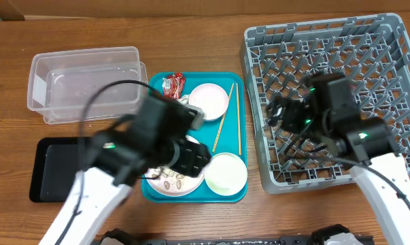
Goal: Sort waste into correct bins and load items into the dishwasher
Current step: 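Reach the left gripper to the white cup on the tray and grasp it, then lift the white cup with the left gripper and grasp it with the right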
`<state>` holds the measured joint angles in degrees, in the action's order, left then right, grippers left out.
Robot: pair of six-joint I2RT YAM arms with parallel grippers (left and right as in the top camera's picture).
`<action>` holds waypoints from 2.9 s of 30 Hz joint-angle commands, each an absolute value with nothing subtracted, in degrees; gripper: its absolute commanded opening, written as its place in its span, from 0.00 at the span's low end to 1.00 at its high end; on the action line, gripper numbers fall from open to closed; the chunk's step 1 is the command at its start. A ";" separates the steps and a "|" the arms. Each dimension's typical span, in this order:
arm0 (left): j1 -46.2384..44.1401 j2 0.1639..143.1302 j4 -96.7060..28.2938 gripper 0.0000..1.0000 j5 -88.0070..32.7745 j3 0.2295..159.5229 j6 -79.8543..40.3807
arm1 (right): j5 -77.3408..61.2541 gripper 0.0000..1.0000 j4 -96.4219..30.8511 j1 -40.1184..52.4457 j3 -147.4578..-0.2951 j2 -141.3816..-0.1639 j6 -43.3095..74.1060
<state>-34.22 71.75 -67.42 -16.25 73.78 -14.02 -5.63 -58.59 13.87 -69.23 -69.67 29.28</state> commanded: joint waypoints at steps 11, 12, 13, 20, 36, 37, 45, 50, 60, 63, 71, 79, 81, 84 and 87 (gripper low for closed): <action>-46.11 94.43 -63.13 0.60 0.14 73.97 -19.22 | -9.10 1.00 -61.56 8.10 -70.85 -69.52 29.98; -46.11 95.44 -62.61 0.59 -0.21 73.97 -19.09 | -9.10 1.00 -61.73 8.10 -70.85 -69.52 30.00; -46.11 96.44 -61.89 0.59 -0.62 73.97 -18.96 | -9.10 1.00 -61.87 8.10 -70.85 -69.52 30.00; -46.11 100.42 -58.57 0.45 -3.46 73.97 -17.34 | -9.10 1.00 -61.89 8.10 -70.85 -69.56 30.00; -44.12 100.44 -66.41 0.04 -3.60 80.90 -18.44 | -9.08 1.00 -61.89 8.10 -70.85 -69.56 30.00; -43.46 100.22 -67.92 0.04 -4.80 82.96 -18.41 | -9.06 1.00 -61.87 8.10 -70.85 -69.56 30.00; -30.61 97.56 -72.27 0.04 -19.16 93.43 -17.56 | -9.32 1.00 -61.87 8.08 -70.85 -69.56 29.45; -17.47 97.17 -68.05 0.04 -47.24 93.43 -13.34 | -27.57 0.91 -60.05 8.08 -70.85 -69.56 11.00; -7.09 97.17 -68.95 0.04 -77.91 93.43 -6.74 | -62.81 0.81 -48.58 8.27 -70.85 -69.56 2.92; -7.55 97.17 -68.90 0.04 -80.86 93.43 -6.59 | -65.34 0.81 -42.74 9.32 -70.85 -69.56 5.23; -8.32 97.17 -68.93 0.04 -82.24 93.43 -6.59 | -65.47 0.81 -35.73 15.40 -70.85 -69.58 6.22; -9.93 97.17 -68.97 0.04 -83.96 93.43 -5.96 | -62.76 0.69 -32.60 16.93 -70.85 -69.56 8.16; -10.52 97.14 -68.97 0.04 -84.68 93.43 -5.96 | -60.49 0.81 -32.14 16.93 -70.85 -69.56 8.16; -11.25 97.14 -68.95 0.04 -84.75 93.43 -5.93 | -53.95 0.84 -32.75 16.93 -70.85 -69.56 8.19; -11.14 97.14 -68.95 0.04 -84.75 93.43 -5.17 | -48.77 0.85 -34.35 16.86 -70.85 -69.56 8.16</action>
<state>-8.58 98.48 -68.84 -81.17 92.31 -7.14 -54.74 -33.91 15.44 -69.36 -69.60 8.29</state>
